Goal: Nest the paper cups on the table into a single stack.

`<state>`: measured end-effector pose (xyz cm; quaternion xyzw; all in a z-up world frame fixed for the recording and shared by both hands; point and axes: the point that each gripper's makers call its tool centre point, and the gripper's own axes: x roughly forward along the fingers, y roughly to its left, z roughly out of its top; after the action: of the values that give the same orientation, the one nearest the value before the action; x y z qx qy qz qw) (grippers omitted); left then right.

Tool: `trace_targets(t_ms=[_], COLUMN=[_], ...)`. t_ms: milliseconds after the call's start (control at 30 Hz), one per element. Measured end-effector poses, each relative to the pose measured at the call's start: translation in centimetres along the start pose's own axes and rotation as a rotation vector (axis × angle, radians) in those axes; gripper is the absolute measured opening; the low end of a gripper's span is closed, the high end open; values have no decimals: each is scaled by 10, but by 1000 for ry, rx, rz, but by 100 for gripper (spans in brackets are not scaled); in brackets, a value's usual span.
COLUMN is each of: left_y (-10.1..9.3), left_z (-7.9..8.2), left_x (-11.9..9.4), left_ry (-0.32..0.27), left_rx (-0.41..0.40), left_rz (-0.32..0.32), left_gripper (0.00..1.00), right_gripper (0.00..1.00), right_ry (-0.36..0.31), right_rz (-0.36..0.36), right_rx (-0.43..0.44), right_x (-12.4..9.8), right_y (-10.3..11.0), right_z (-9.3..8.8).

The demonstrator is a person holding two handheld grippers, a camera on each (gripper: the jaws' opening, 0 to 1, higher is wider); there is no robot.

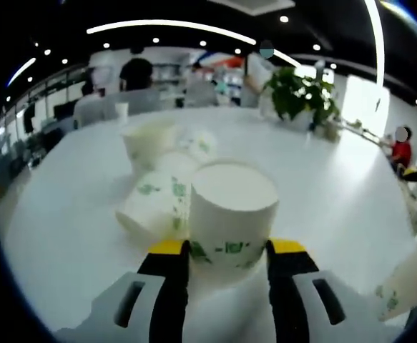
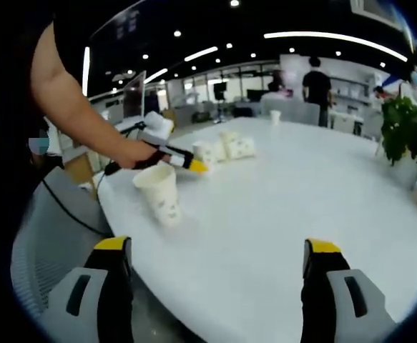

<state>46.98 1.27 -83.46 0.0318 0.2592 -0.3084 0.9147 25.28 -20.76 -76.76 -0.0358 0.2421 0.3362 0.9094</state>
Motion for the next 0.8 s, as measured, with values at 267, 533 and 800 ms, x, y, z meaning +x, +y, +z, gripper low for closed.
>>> trace_targets(t_ms=[267, 533, 800], left_y=[-7, -12, -17], left_z=[0, 5, 13], left_x=[-3, -6, -10], left_ry=[-1, -13, -37], left_rx=[24, 22, 15], left_rz=[-22, -43, -65], left_gripper=[39, 39, 39], right_gripper=[98, 97, 97], right_ry=[-6, -4, 1], right_rz=[3, 6, 8], right_rx=[-1, 2, 2], right_x=[4, 3, 3], right_y=[1, 3, 4], right_z=[3, 1, -1])
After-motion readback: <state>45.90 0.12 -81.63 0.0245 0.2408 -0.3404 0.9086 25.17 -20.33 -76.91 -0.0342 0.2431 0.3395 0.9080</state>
